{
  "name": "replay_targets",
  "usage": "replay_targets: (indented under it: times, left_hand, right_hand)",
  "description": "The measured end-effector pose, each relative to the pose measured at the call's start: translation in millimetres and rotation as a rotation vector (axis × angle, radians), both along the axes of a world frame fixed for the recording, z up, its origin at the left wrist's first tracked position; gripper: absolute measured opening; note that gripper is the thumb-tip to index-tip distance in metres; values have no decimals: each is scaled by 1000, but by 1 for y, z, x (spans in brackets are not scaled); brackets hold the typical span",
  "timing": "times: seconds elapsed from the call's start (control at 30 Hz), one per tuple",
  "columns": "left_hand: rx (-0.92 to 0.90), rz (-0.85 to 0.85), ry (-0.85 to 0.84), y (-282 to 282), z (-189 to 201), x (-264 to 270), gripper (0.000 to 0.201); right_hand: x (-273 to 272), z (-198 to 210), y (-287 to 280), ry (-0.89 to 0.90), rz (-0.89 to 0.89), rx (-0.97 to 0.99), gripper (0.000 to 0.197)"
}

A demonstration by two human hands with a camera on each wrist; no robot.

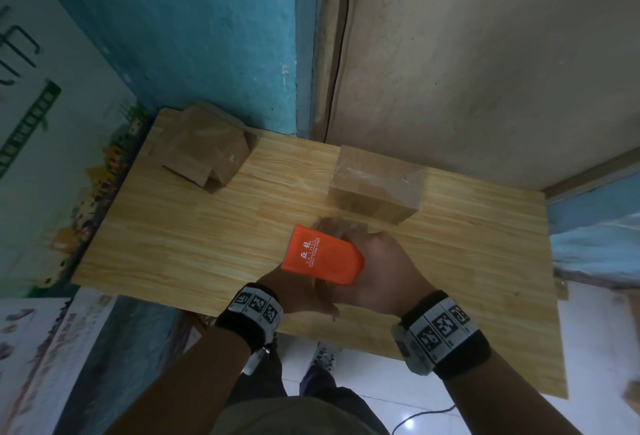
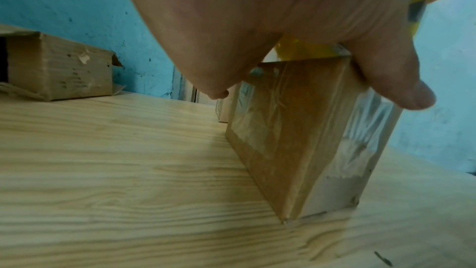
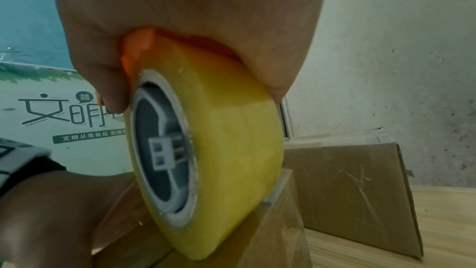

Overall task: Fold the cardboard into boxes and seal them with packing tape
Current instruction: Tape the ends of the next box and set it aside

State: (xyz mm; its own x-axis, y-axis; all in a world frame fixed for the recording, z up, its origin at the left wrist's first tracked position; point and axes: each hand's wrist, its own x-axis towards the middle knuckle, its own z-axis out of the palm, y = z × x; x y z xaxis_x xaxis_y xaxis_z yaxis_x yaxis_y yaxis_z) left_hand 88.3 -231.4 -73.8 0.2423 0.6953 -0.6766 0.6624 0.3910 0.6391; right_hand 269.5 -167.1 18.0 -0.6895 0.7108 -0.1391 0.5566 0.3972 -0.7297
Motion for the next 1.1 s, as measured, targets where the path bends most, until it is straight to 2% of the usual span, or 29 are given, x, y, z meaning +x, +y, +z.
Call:
replay_targets:
  times: [0.1,0.2,0.3,0.37,0.47,0.53,0.77,0.9,1.1]
  left_hand:
    - [35,99,-30,1,-4,-2,90]
    - [109,0,20,5,-1,-3,88]
    - [260,-157,190,9,0,-4,110]
    - [421,-328,358,11,1,-4,105]
    - [490,-279,332,12,5,-6,138]
    - [477,-282,319,13,4,-5,143]
    - [469,-275,338,13,7,-2,144]
    - [474,-256,312,14,8,-2,145]
    - [468,-247,269,16,9,-6,146]
  right_hand:
    - [-1,-1,1,-43,2,12,53]
    - [1,7,3,-99,12,11,53]
    - [13,19,7,-186,8,-8,51]
    - [31,27,15,-257,-10,-36,39]
    - [59,37,28,-505,25,13,34]
    - [74,36,29,-637,41,22,36]
    - [106,-4,11,-494,-99,-231,29]
    - [116,-23,7,-390,-121,-339,28]
    - [131,-33,11,-393,-71,-313,28]
